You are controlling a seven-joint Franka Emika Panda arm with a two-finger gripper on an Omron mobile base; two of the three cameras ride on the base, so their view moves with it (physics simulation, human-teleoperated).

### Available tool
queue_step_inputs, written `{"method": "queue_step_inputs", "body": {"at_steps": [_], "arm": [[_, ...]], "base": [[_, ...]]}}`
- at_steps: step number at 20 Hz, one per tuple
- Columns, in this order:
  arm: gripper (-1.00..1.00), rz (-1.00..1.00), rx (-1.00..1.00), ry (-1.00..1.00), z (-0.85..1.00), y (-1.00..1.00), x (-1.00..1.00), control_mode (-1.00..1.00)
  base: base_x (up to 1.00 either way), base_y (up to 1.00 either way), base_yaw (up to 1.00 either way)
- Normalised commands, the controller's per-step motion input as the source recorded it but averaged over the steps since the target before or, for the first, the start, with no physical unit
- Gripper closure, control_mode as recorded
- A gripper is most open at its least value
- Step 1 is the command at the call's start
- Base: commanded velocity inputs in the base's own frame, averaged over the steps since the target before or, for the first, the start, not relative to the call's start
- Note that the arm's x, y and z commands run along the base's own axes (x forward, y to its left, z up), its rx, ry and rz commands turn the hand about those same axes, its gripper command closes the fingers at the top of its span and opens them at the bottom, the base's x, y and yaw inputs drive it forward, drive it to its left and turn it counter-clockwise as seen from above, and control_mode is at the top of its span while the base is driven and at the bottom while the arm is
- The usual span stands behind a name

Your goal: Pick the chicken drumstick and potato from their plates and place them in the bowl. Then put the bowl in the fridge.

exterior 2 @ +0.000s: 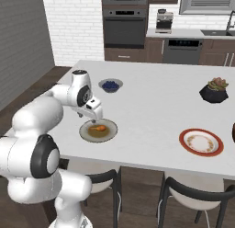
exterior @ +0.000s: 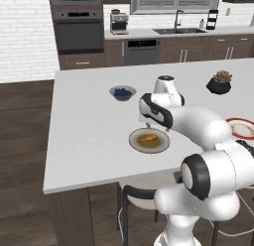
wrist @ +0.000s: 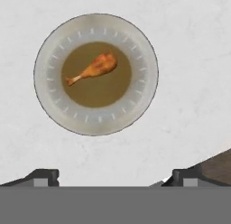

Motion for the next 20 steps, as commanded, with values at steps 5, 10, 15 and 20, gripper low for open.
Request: {"method": "queue_step_inputs", "body": {"at_steps": [5,10,15,20], "arm": [[-1.0,-0.2,0.16,0.12,-0.8,-0.05,0.75,-1.0],[-1.0,-0.1,0.05,-0.01,-0.65,0.0,0.8,-1.0],[-1.0,-0.05,0.0,-0.01,-0.58,-0.08,0.57,-1.0],[-1.0,-0.12,0.0,0.09,-0.49,-0.1,0.26,-1.0]], "base": [[0.0,0.0,0.0],[0.0,0.0,0.0],[0.0,0.0,0.0],[0.0,0.0,0.0]]}}
